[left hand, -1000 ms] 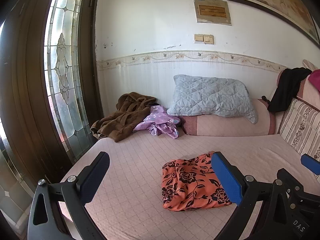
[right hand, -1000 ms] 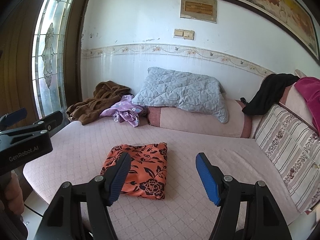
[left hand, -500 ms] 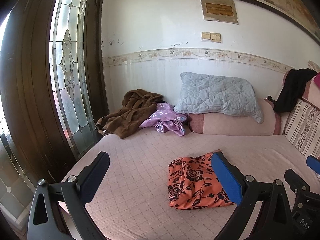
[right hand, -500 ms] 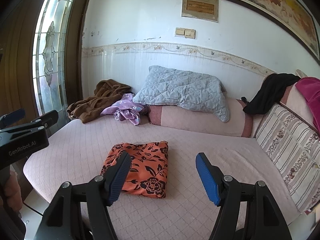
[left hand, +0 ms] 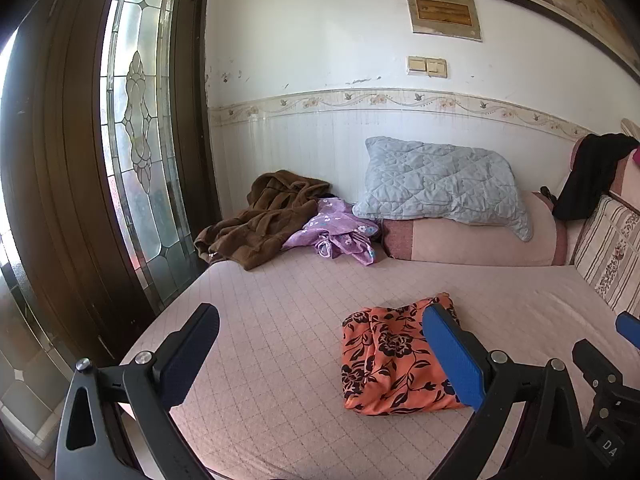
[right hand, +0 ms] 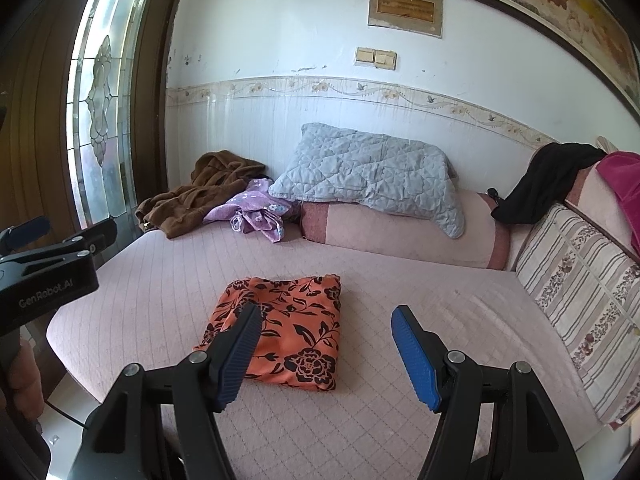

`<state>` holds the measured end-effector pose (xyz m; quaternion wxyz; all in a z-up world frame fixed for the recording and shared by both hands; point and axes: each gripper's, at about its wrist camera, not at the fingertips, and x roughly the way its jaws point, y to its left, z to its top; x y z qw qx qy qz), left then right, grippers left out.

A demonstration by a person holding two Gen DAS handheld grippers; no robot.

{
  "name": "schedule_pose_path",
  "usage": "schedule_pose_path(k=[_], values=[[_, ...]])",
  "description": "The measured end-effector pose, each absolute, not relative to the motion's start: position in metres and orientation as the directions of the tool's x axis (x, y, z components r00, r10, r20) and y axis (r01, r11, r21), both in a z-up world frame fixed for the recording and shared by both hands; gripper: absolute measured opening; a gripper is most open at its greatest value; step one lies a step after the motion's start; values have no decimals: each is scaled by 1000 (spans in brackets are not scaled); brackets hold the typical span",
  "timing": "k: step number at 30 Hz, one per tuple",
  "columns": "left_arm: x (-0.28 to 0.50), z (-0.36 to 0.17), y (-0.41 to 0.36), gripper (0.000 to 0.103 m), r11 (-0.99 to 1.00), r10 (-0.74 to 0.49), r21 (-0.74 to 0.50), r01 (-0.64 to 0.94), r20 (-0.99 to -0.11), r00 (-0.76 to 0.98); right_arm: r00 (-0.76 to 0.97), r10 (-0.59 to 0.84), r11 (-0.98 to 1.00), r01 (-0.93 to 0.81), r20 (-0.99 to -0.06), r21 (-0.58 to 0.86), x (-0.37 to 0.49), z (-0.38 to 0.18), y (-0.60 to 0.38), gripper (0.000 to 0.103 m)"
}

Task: Fold small clothes

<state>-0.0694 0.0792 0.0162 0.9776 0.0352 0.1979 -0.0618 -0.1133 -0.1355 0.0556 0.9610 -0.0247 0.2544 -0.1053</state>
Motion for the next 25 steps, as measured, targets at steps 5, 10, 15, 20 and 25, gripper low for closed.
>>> schedule_pose_path(k=[5,10,15,20,25], values=[[-69,16,77,101,989,-105,52,136,-387,916,849,-216,976,193,-482,-97,-112,56,-136,71],[-67,15,74,101,989,-106,57,139,-389,915,846,-215,977,193,-487,-95,-108,54,-136,71],[-62,13,74,101,990,-100,55,133,-396,913,848,-212,977,188,-486,-98,-102,53,-134,71],[-53,10,73,101,990,-92,63,127,-398,913,847,-209,978,189,-488,-90,-92,50,-137,71],[-41,6,71,101,992,-73,71,107,-371,926,842,-191,981,178,-504,-74,-76,44,-139,71]])
